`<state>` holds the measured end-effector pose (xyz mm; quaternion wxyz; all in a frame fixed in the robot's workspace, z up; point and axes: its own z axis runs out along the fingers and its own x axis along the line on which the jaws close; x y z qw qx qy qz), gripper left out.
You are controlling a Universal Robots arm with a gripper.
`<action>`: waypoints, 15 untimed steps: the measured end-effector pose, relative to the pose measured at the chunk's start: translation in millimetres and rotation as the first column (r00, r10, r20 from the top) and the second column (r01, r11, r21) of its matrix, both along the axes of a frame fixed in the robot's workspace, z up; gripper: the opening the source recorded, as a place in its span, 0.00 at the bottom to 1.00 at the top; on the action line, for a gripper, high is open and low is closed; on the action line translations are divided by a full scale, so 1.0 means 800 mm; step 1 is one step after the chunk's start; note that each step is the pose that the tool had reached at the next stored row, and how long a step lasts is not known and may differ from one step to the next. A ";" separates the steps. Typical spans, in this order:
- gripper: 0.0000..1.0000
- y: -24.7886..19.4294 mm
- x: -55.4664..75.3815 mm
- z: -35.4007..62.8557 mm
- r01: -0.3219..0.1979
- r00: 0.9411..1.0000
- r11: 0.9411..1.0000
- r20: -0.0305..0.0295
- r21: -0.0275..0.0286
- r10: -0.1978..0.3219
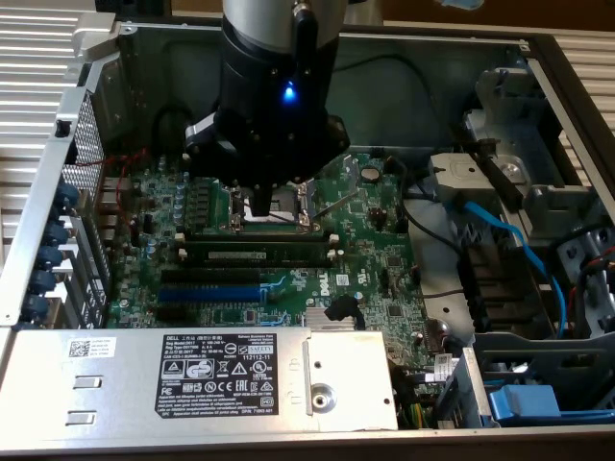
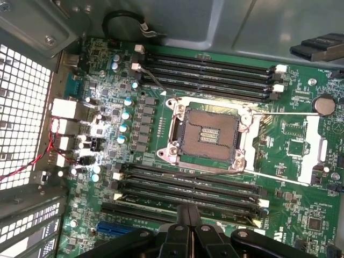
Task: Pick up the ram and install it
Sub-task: 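Press down the ram until it locks into place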
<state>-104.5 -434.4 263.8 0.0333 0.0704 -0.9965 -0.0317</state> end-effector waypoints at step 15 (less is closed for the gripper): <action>0.10 -0.0053 0.011 0.000 0.003 1.000 1.000 -0.031 0.001 -0.003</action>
